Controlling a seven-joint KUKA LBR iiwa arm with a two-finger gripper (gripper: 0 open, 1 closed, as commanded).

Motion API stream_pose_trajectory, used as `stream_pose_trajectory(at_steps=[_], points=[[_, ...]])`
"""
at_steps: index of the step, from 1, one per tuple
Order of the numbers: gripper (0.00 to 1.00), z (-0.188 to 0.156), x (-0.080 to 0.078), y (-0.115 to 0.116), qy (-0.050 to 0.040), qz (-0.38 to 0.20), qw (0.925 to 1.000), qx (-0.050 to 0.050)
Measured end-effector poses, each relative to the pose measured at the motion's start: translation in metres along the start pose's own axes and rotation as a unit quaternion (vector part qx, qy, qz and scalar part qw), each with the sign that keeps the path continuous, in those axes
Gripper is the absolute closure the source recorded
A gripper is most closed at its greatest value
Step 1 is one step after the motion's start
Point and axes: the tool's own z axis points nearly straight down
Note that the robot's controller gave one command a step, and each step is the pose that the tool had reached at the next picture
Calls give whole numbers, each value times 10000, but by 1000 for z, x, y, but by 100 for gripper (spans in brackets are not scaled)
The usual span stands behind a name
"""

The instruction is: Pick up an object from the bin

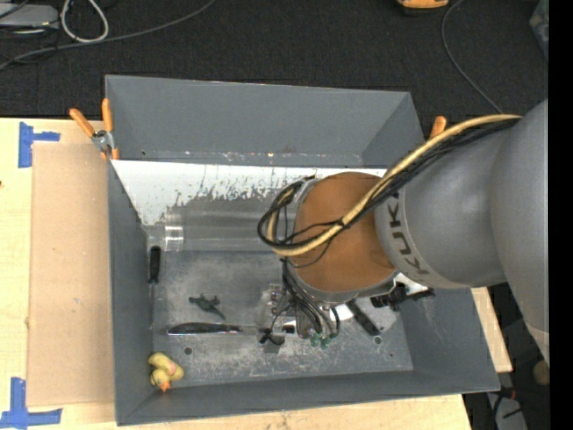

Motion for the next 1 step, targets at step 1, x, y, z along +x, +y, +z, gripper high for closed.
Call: stream_pose_trajectory(at_steps=[1], points=[[100, -10, 0, 0, 9, 13, 10000, 1]])
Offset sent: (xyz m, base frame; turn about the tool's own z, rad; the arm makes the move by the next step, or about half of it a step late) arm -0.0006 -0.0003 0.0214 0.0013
